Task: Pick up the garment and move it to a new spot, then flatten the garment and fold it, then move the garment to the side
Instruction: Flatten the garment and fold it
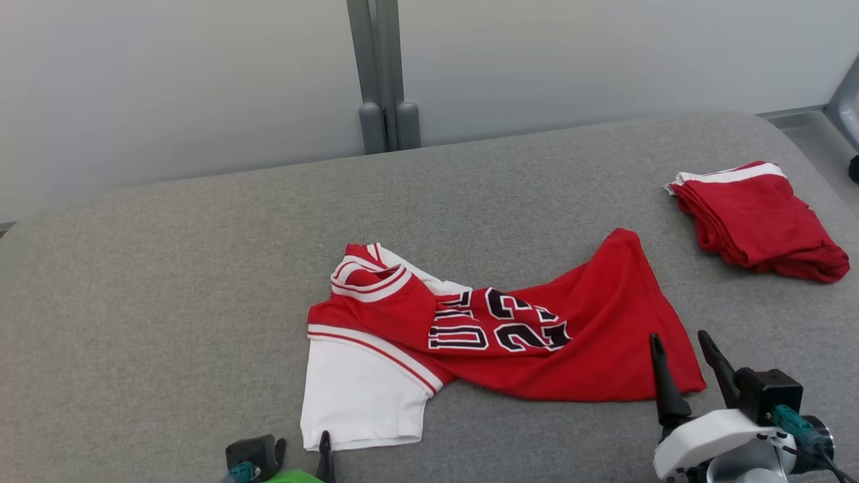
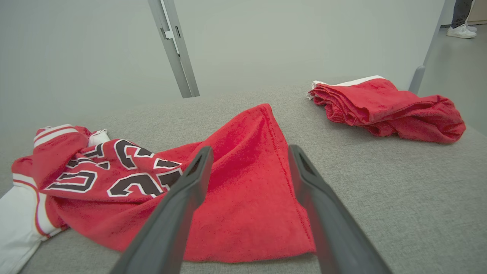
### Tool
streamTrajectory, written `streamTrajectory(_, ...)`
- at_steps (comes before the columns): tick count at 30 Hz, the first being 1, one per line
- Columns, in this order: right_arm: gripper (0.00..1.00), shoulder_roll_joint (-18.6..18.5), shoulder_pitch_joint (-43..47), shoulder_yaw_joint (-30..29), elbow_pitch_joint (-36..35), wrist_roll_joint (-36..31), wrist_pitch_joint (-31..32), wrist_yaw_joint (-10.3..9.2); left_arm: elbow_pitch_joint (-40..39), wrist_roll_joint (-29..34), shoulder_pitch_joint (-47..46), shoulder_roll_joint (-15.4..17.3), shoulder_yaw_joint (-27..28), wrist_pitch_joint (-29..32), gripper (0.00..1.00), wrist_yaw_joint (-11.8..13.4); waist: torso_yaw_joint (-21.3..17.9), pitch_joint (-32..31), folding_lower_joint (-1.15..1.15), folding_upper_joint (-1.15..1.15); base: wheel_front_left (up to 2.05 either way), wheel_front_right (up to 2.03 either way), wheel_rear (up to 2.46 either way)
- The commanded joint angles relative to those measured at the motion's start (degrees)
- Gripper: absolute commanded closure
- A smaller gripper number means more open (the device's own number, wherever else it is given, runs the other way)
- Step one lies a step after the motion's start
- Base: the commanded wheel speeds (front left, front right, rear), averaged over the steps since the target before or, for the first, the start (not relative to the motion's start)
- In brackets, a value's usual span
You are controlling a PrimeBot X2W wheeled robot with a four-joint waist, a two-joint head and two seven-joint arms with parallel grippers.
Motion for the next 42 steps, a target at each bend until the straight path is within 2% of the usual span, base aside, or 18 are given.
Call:
streamTrajectory(1,0.0,-0.13,0.74,-1.2,0.62,-1.01,0.59,-0.1,0.82,-0.49,-0.93,0.23,-0.22,0.2,0.0,0.32,-0.85,0.37,0.0,0.0,0.0,0.0,0.0)
streamTrajectory(3,0.0,-0.14,1.22,-3.31,1.49,-2.04,1.7,-0.1,1.6,-1.29,-1.22,0.23,-0.77,0.03,0.25,0.18,-1.16,0.39,0.0,0.0,0.0,0.0,0.0)
streamTrajectory(4,0.0,-0.13,1.45,-4.51,2.05,-2.63,2.41,-0.1,2.06,-1.69,-1.34,0.22,-1.12,0.01,0.47,-0.04,-1.3,0.39,0.0,0.0,0.0,0.0,0.0)
streamTrajectory(6,0.0,-0.13,1.83,-7.16,3.51,-3.41,3.82,-0.1,2.69,-2.26,-1.65,0.22,-1.76,-0.15,0.69,-0.22,-1.47,0.38,0.0,0.0,0.0,0.0,0.0)
streamTrajectory(8,0.0,-0.1,1.44,-9.17,4.96,-3.89,4.56,-0.1,2.88,-2.69,-2.25,0.2,-2.41,-0.6,1.0,-0.5,-1.48,0.43,0.0,0.0,0.0,0.0,0.0)
streamTrajectory(15,0.0,-0.12,-1.89,-10.38,11.87,-2.79,4.44,-0.1,2.8,-3.08,-3.77,0.33,-2.94,-2.91,1.0,-0.17,-0.61,0.75,0.0,0.0,0.0,0.0,0.0)
streamTrajectory(25,0.0,-0.11,-9.1,-12.21,26.64,-3.05,2.19,-0.1,-0.1,-2.86,-2.76,2.47,-1.74,-4.39,1.0,1.04,2.15,1.25,0.0,0.0,0.0,0.0,0.0)
streamTrajectory(31,0.02,0.02,-12.45,-10.28,35.32,-3.03,3.41,-0.05,-1.75,-3.08,-2.15,2.92,-1.93,-4.05,1.0,1.57,3.0,1.34,0.0,0.0,0.0,0.0,0.0)
streamTrajectory(32,0.24,0.13,-12.93,-9.8,36.42,-2.67,3.24,-0.05,-2.03,-3.17,-2.03,3.0,-1.91,-4.05,1.0,1.66,3.03,1.33,0.0,0.0,0.0,0.0,0.0)
streamTrajectory(33,0.5,0.19,-13.28,-9.42,37.16,-2.49,3.05,-0.04,-2.26,-3.25,-1.95,3.02,-1.91,-4.0,1.0,1.78,3.03,1.32,0.0,0.0,0.0,0.0,0.0)
streamTrajectory(36,0.91,0.15,-14.17,-8.71,38.9,-2.23,2.46,-0.05,-3.07,-3.29,-1.69,3.1,-1.99,-3.96,1.0,1.84,2.9,1.22,0.0,0.0,0.0,0.0,0.0)
streamTrajectory(37,0.99,0.1,-14.33,-8.61,39.26,-2.15,2.39,-0.05,-3.32,-3.3,-1.68,3.11,-2.05,-3.98,1.0,1.88,2.86,1.2,0.0,0.0,0.0,0.0,0.0)
streamTrajectory(42,1.0,0.0,-14.59,-7.46,39.1,-0.56,1.31,-0.1,-5.18,-3.33,-1.81,3.18,-2.33,-4.15,1.0,2.06,2.63,0.79,0.0,0.0,0.0,0.0,0.0)
